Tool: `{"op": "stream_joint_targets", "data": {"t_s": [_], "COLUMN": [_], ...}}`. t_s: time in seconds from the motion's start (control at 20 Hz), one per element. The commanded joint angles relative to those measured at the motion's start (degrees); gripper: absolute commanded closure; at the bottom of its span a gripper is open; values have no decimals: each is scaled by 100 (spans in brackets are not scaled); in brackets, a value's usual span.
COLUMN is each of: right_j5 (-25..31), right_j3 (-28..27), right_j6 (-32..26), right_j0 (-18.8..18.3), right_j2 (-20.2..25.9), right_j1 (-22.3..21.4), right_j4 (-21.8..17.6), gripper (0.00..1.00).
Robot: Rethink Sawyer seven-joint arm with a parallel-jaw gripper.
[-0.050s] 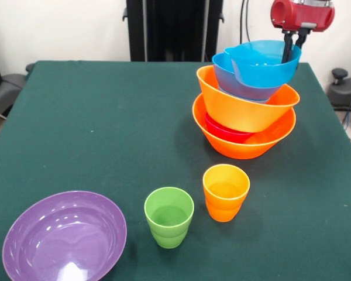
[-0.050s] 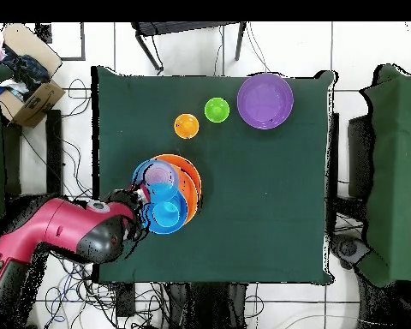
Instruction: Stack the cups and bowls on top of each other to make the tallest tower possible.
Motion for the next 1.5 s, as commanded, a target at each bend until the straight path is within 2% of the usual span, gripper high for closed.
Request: {"op": "stream_joint_targets", "data": {"t_s": [0.05,0.1,0.6,1.0,1.5], "right_j5": [479,456,402,77,85], "right_j3": [-44,29,343,443,377], "right_j6": [308,94,-298,213,289], "right_j0": [-62,-57,24,106,116], "right_j2": [1011,1071,1180,1134,1138], "right_j1": [111,36,-116,16,73], "right_j4": [415,442,538,288,275], "gripper": [100,100,100,100,100]}}
